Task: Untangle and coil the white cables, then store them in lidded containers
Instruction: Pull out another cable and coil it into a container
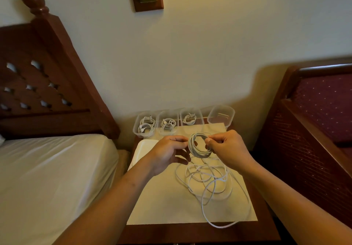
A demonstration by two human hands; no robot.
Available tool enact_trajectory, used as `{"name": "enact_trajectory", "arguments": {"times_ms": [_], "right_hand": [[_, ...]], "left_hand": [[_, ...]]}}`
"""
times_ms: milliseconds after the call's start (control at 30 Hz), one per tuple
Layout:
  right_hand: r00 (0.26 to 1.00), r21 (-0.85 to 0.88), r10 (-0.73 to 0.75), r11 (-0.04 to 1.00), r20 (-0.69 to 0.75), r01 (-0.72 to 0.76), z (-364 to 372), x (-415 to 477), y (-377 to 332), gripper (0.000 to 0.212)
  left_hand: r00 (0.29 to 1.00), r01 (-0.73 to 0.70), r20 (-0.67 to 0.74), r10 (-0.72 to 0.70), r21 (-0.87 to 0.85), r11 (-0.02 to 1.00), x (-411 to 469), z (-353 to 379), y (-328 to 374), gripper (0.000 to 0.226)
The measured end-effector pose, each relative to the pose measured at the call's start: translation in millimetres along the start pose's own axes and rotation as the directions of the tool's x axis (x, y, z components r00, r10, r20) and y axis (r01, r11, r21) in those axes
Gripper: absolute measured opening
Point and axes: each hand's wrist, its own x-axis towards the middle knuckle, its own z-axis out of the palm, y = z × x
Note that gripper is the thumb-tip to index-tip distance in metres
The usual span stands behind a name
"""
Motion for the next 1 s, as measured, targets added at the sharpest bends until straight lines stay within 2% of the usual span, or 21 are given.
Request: {"name": "enact_trajectory", "arguments": {"times_ms": [100,167,233,267,300,367,467,533,700,867,1000], "right_hand": [[1.000,-0.012,0.016,1.000,0.002,-0.016,9.1,34.2,9.3,0.019],[0.999,-0.034,0.033,0.999,-0.017,-0.033,14.8,61.0,18.8,0.023],[0.997,-0.055,0.065,0.996,-0.041,-0.068,20.5,91.4,29.1,0.029],[0.995,-0.071,0.084,0.994,-0.058,-0.088,23.1,106.9,33.7,0.031],[0.992,-0.093,0.096,0.990,-0.080,-0.103,25.3,122.6,37.9,0.033],[0.986,-0.143,0.110,0.982,-0.124,-0.127,29.5,152.9,42.9,0.035],[0.982,-0.255,0.109,0.956,-0.156,-0.147,38.5,194.7,44.1,0.026],[0.987,-0.345,0.083,0.930,-0.139,-0.127,47.9,218.3,46.7,0.018],[1.000,-0.570,-0.008,0.821,-0.022,-0.006,69.7,247.9,53.9,0.011],[0.992,-0.699,-0.073,0.704,0.103,0.125,82.5,254.0,61.2,0.012],[0.986,-0.755,-0.117,0.635,0.118,0.166,89.9,255.5,67.6,0.016]], "left_hand": [[0.998,0.058,-0.017,-0.060,-0.125,0.991,32.0,-4.5,-6.5,0.033],[0.994,0.040,-0.100,-0.053,-0.130,0.991,56.4,-4.7,-13.2,0.032],[0.957,0.009,-0.289,0.001,0.033,0.999,82.8,-4.2,-27.9,0.029],[0.925,0.010,-0.374,0.069,0.205,0.979,95.9,-4.3,-39.5,0.029],[0.899,0.027,-0.408,0.156,0.407,0.913,105.9,-4.1,-52.1,0.029],[0.901,0.068,-0.339,0.269,0.725,0.685,121.9,-3.4,-78.5,0.035],[0.939,0.119,-0.225,0.262,0.923,0.367,140.8,0.6,-114.0,0.049],[0.954,0.143,-0.208,0.217,0.949,0.281,147.1,2.8,-130.4,0.060],[0.952,0.119,-0.180,0.246,0.962,0.246,151.3,-1.9,-153.6,0.068],[0.945,0.100,-0.168,0.282,0.965,0.241,151.8,-2.8,-156.8,0.070],[0.939,0.097,-0.171,0.297,0.964,0.248,152.7,-3.1,-158.3,0.070]]}}
